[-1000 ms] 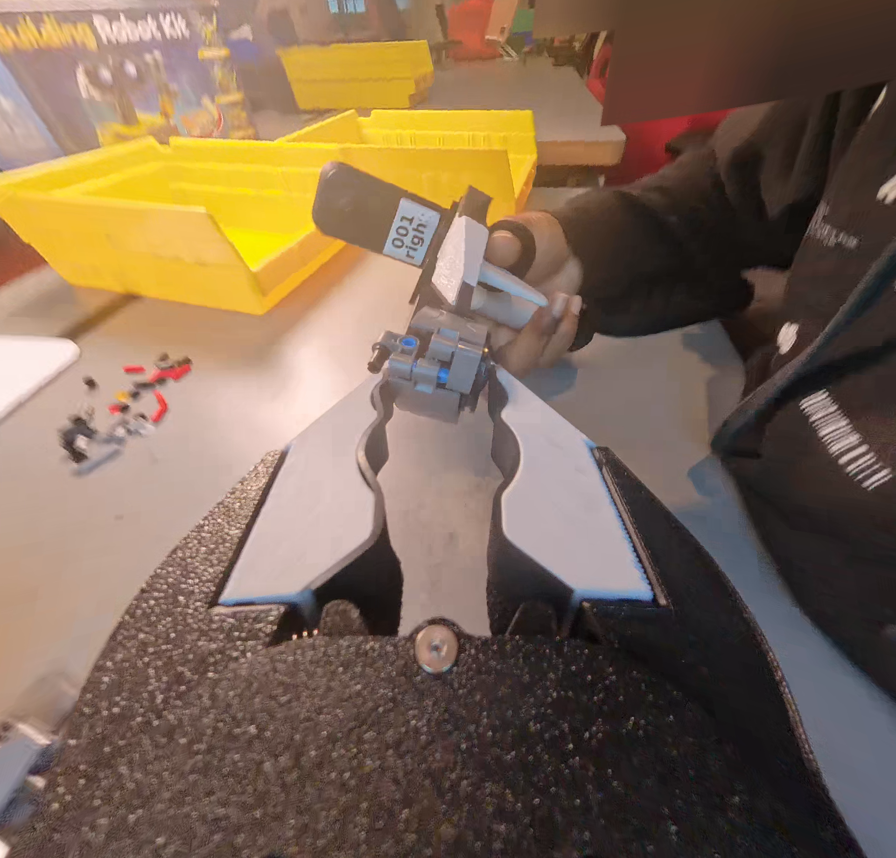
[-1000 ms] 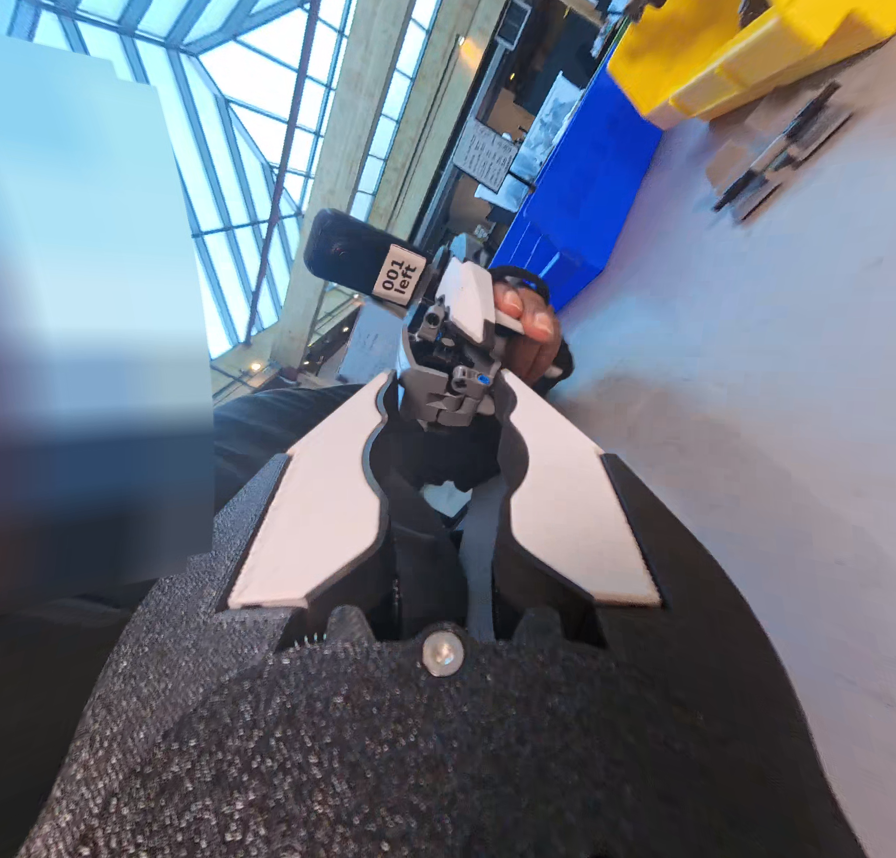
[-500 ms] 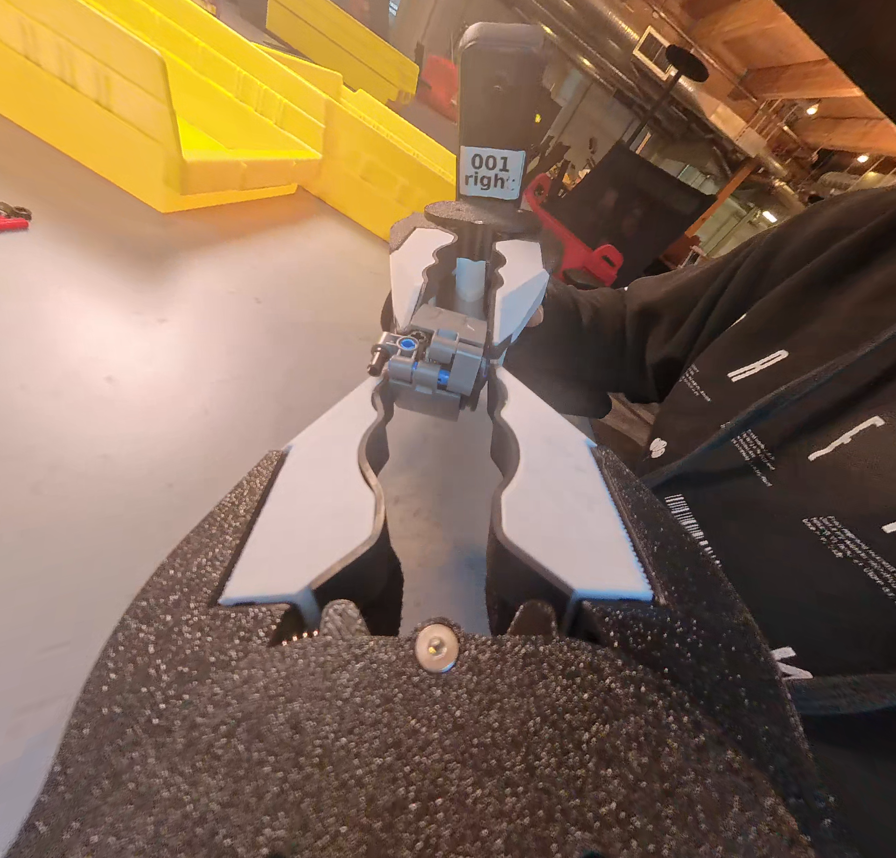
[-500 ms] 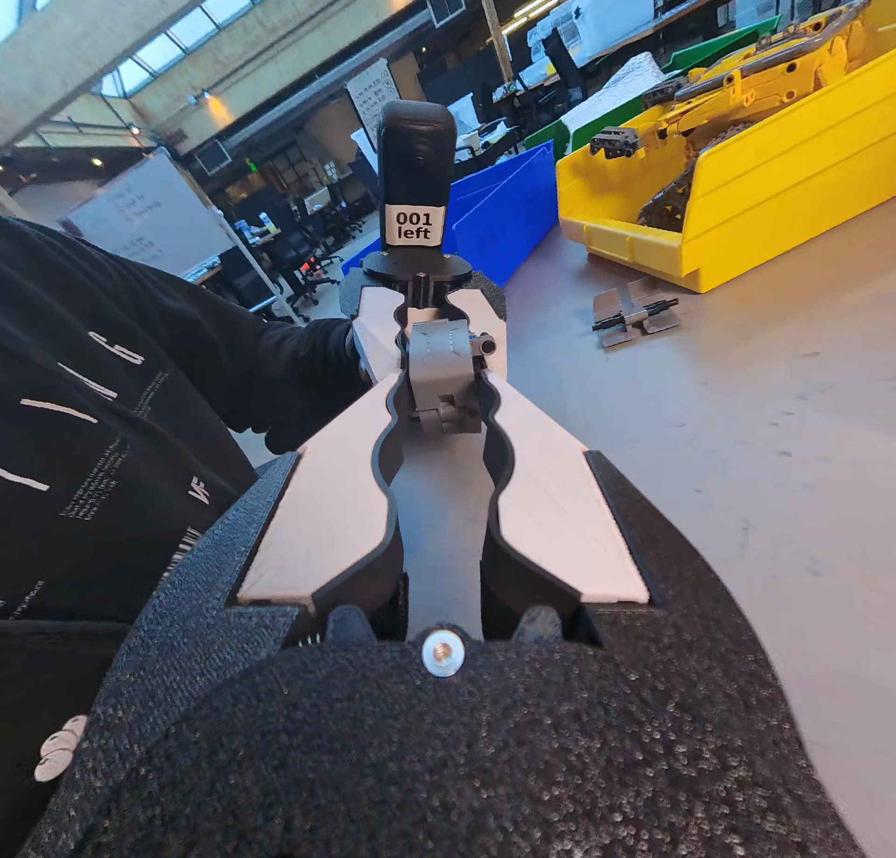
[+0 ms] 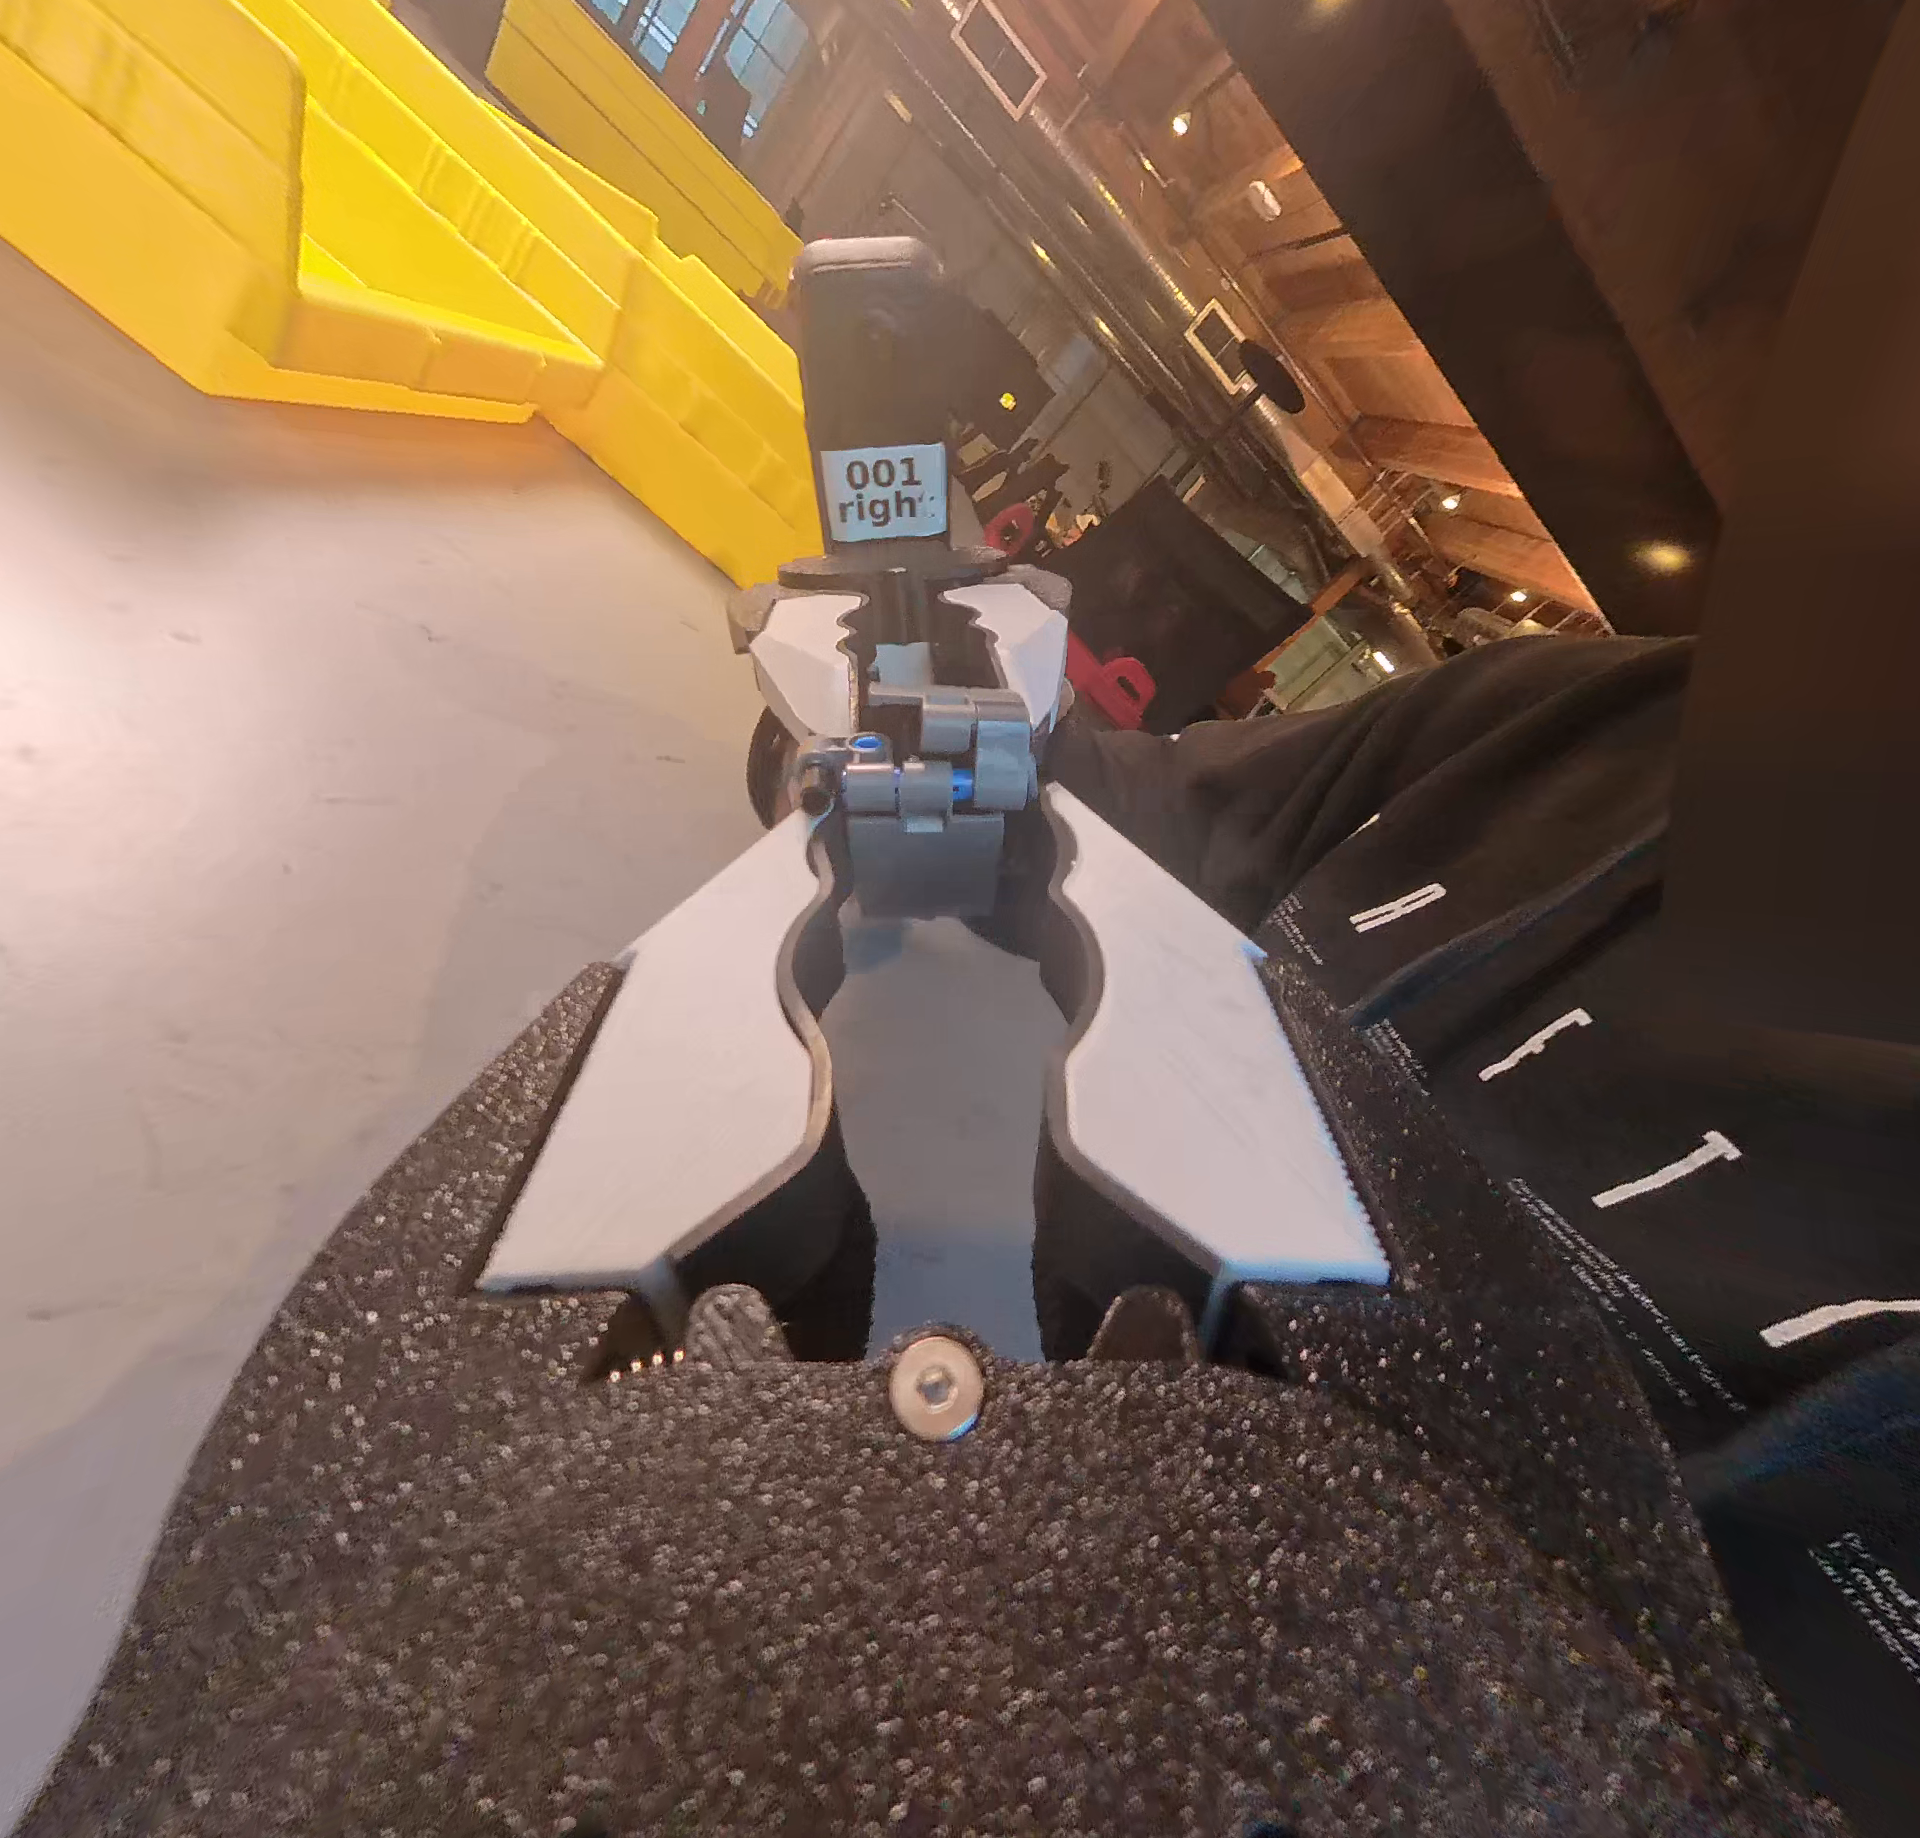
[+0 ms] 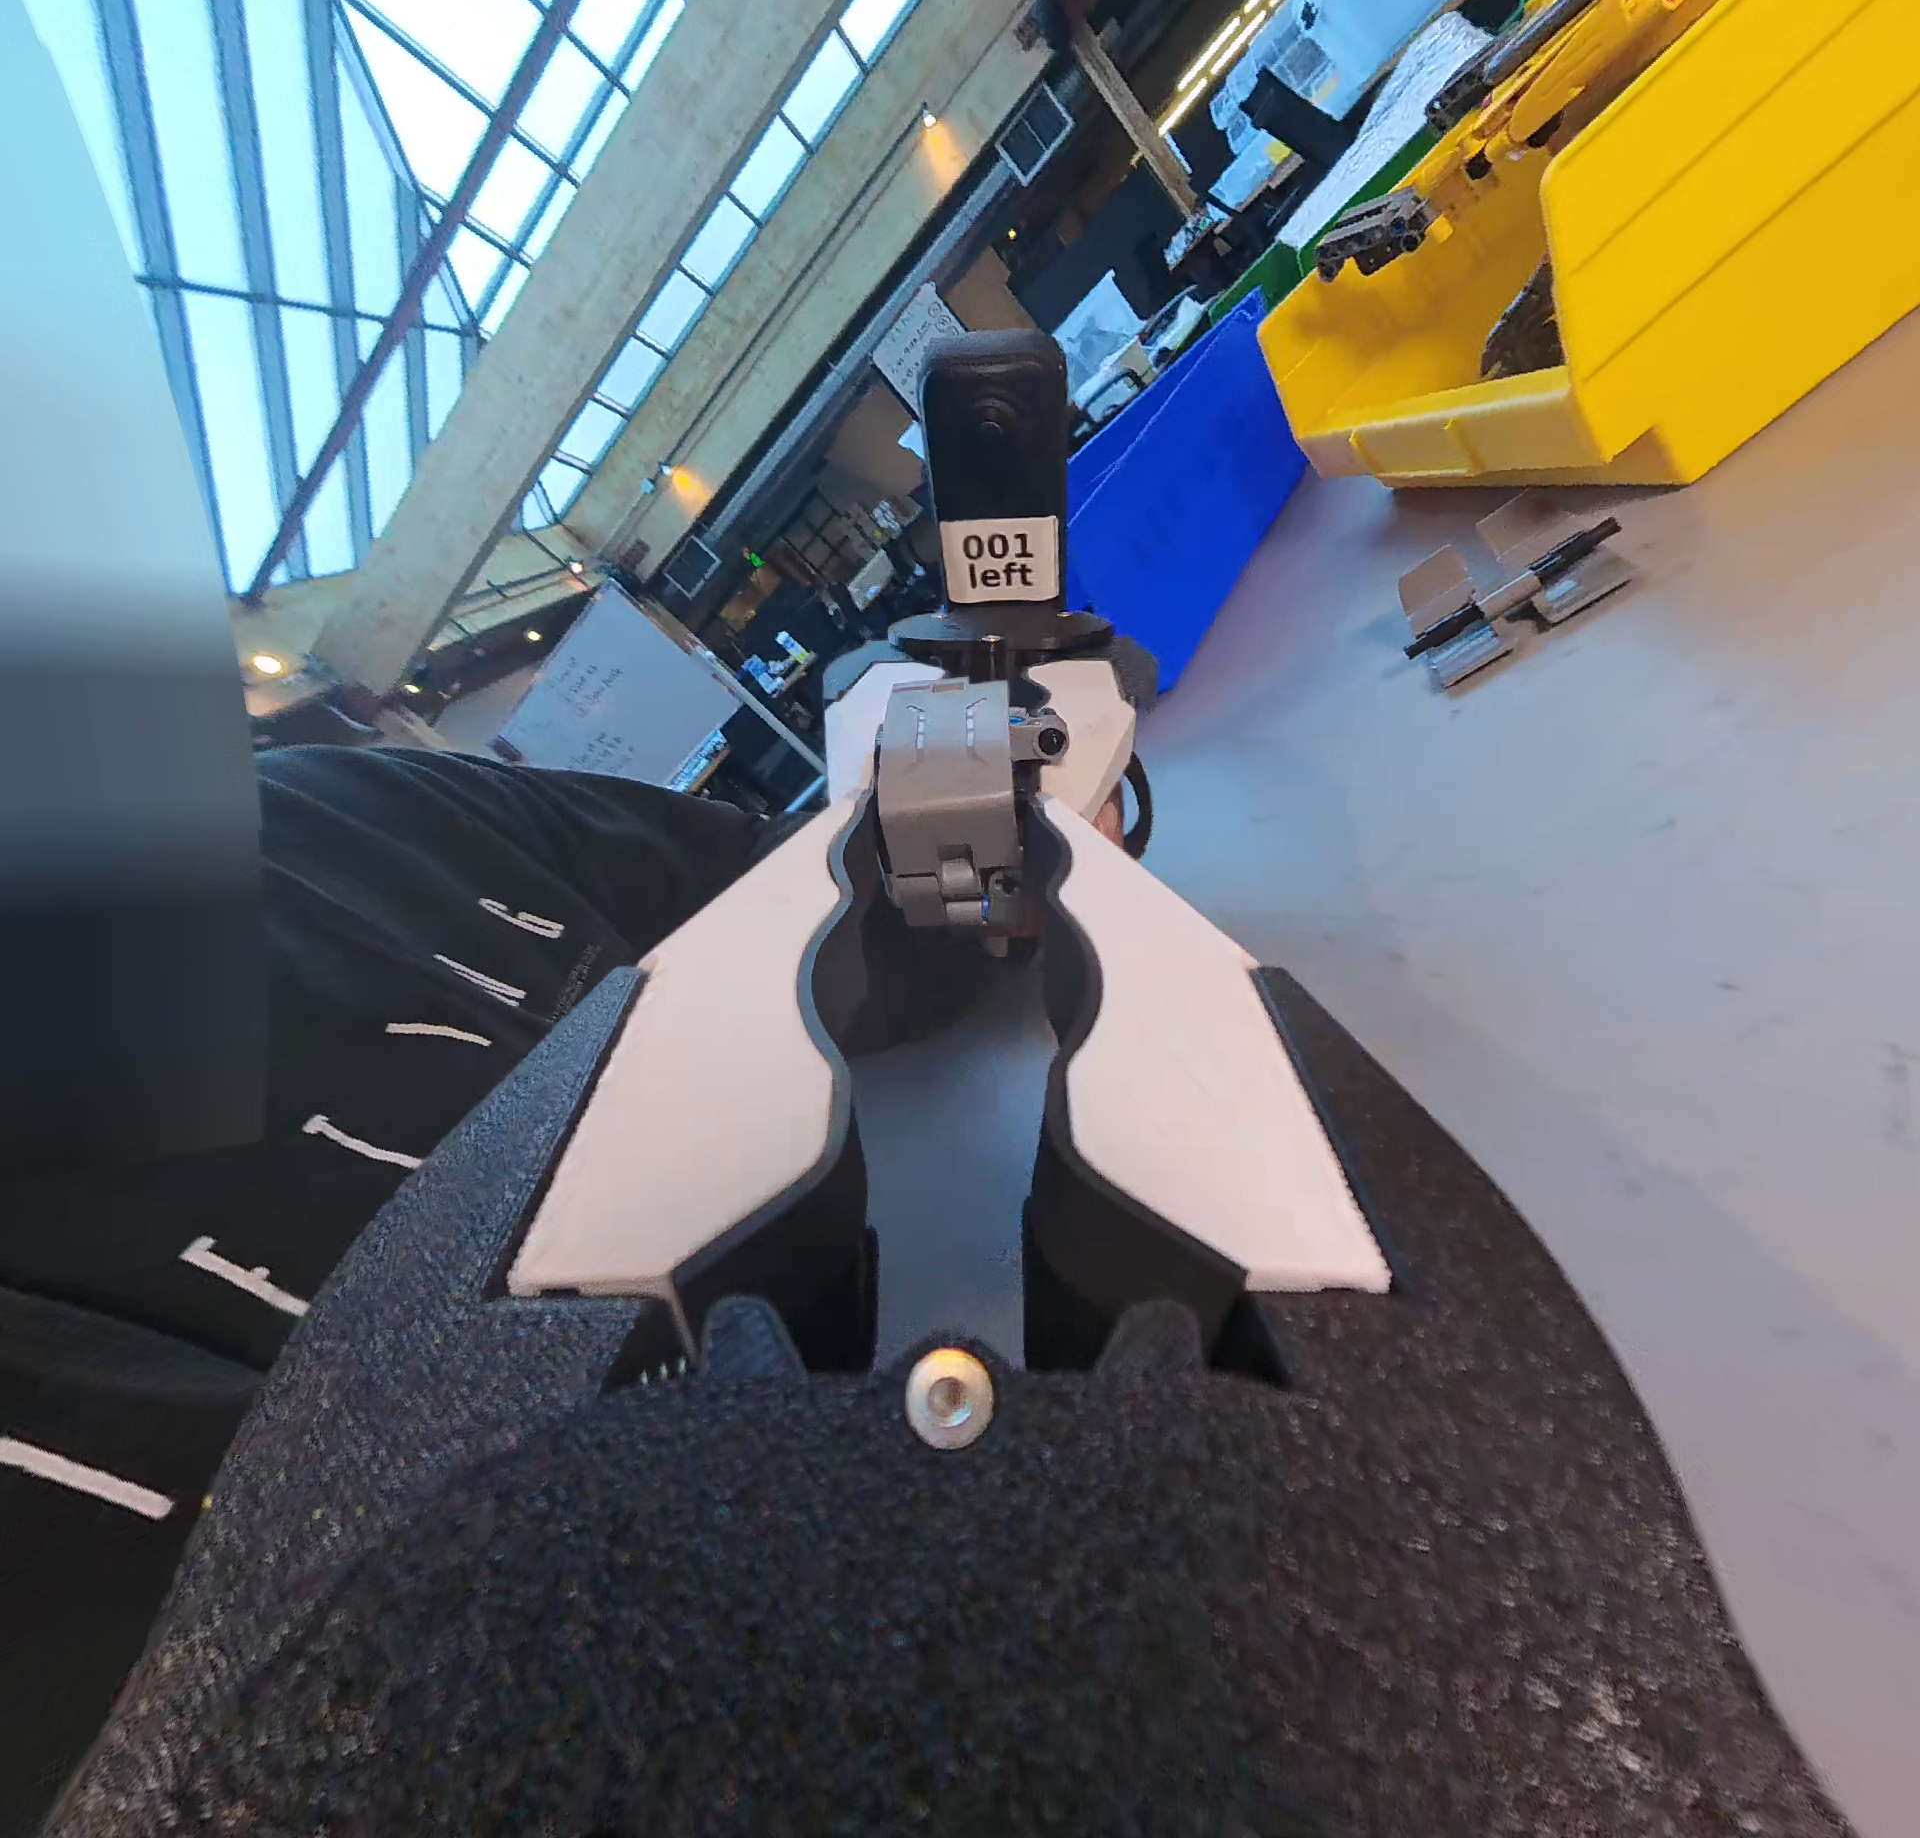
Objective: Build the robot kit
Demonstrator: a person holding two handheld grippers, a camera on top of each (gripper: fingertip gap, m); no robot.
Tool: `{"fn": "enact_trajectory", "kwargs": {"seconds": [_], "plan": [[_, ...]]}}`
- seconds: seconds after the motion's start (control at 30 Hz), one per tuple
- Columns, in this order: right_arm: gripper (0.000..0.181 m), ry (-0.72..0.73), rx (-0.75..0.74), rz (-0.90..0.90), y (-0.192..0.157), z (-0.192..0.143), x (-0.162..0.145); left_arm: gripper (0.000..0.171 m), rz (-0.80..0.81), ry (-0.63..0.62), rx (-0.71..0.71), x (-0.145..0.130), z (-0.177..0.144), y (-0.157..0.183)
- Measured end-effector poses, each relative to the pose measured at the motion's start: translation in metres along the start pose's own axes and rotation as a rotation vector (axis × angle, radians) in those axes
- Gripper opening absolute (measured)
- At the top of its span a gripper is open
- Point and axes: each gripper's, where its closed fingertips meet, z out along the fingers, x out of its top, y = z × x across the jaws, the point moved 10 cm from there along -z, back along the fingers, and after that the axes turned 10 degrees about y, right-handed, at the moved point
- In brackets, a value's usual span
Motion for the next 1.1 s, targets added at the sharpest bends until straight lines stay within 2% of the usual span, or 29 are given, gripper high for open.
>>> {"fn": "enact_trajectory", "kwargs": {"seconds": [0.3,0.67,1.1], "plan": [[0.026,0.056,0.067,0.108,0.000,0.001,-0.002,0.033,-0.021,0.017,-0.057,0.001,-0.001,0.003],[0.025,0.122,0.066,0.210,0.003,0.002,-0.007,0.033,0.049,0.007,-0.034,0.003,-0.003,0.003],[0.025,0.127,-0.004,0.317,0.014,-0.001,-0.009,0.034,-0.165,0.045,-0.022,-0.002,-0.004,-0.013]]}}
